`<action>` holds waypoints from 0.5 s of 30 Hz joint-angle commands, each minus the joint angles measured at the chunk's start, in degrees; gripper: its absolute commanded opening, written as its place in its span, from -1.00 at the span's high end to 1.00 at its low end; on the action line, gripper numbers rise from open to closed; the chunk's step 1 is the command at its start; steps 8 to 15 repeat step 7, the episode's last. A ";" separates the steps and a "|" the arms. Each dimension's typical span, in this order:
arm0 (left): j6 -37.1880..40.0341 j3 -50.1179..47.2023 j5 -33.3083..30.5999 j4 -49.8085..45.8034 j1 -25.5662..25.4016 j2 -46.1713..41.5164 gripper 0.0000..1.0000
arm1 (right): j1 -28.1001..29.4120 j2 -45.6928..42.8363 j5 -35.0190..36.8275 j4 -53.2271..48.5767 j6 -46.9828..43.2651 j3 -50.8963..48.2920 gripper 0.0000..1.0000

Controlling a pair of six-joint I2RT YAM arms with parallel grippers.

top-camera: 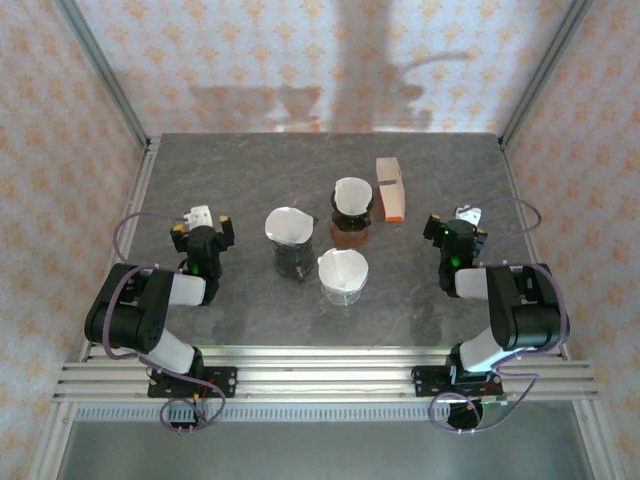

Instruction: Place the coffee filter in the dripper

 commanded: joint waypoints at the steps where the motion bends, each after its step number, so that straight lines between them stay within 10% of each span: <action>1: -0.01 0.69 -0.43 0.34 0.26 -0.08 -1.00 | 0.00 0.05 0.05 1.78 0.13 0.11 -0.99; 15: 0.02 0.69 -0.43 0.34 0.28 -0.11 -1.00 | 0.01 -0.18 0.00 1.87 0.11 -0.08 -0.99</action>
